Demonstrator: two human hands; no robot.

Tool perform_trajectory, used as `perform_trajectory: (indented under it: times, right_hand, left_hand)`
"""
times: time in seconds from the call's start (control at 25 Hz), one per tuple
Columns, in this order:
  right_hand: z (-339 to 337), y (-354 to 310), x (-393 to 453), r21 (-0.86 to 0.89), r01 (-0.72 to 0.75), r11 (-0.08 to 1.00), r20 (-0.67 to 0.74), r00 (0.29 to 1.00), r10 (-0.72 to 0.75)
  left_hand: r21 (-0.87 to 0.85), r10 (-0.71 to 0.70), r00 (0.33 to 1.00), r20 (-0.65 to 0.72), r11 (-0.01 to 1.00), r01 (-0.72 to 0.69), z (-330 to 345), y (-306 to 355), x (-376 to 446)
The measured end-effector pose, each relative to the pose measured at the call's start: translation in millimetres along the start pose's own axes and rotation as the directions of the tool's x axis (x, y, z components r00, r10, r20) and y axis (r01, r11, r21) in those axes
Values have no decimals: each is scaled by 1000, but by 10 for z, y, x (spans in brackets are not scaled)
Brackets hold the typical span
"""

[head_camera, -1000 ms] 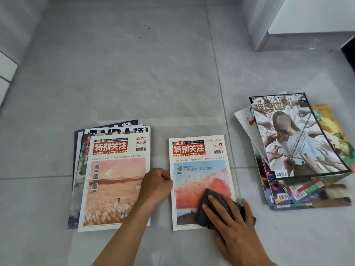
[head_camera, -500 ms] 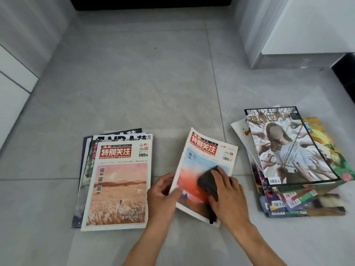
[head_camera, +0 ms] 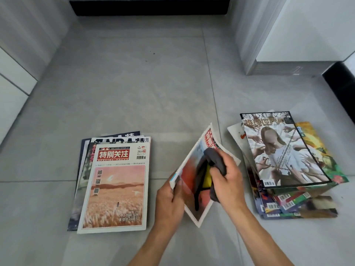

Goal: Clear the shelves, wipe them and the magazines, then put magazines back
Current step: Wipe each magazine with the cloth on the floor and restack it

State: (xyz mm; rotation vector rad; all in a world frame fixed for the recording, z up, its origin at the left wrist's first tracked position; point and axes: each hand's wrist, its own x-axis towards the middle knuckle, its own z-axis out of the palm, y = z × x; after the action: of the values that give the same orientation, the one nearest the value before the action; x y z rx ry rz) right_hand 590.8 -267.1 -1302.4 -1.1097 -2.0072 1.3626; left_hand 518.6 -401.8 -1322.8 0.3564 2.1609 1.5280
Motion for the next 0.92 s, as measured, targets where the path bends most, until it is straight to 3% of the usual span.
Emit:
perform_trajectory:
  times: [0.04, 0.12, 0.2, 0.28, 0.4, 0.48, 0.64, 0.76, 0.84, 0.92]
  right_hand:
    - [43, -161, -48, -13, 129, 992, 16, 992, -129]
    - [145, -470, -243, -139, 374, 917, 178, 920, -348]
    - [164, -603, -320, -215, 462, 860, 272, 874, -402]
    - [79, -501, -163, -199, 521, 830, 210, 850, -483]
    - [-186, -272, 247, -165, 432, 886, 115, 901, -418]
    - [-218, -299, 229, -150, 382, 912, 164, 919, -358]
    - [-202, -549, -57, -63, 461, 885, 375, 833, -407]
    - [-416, -407, 150, -50, 484, 874, 390, 815, -429]
    - [-603, -141, 437, -132, 382, 915, 326, 888, -324]
    - [-763, 11, 615, -118, 164, 979, 316, 941, -120]
  left_hand:
    - [35, 117, 993, 27, 992, -118, -45, 65, 20]
    - [132, 336, 940, 67, 930, -342, -146, 204, 62]
    - [186, 442, 891, 104, 871, -454, -242, 334, 111]
    - [245, 494, 856, 150, 821, -517, -310, 453, 149]
    - [292, 516, 829, 214, 776, -558, -340, 571, 187]
    - [311, 515, 821, 247, 760, -571, -369, 568, 222]
    - [258, 505, 786, 356, 756, -602, -484, 557, 336]
    - [214, 536, 771, 344, 755, -620, -490, 663, 307]
    - [187, 521, 795, 309, 787, -588, -462, 735, 259]
    - [212, 534, 768, 355, 754, -622, -478, 760, 247]
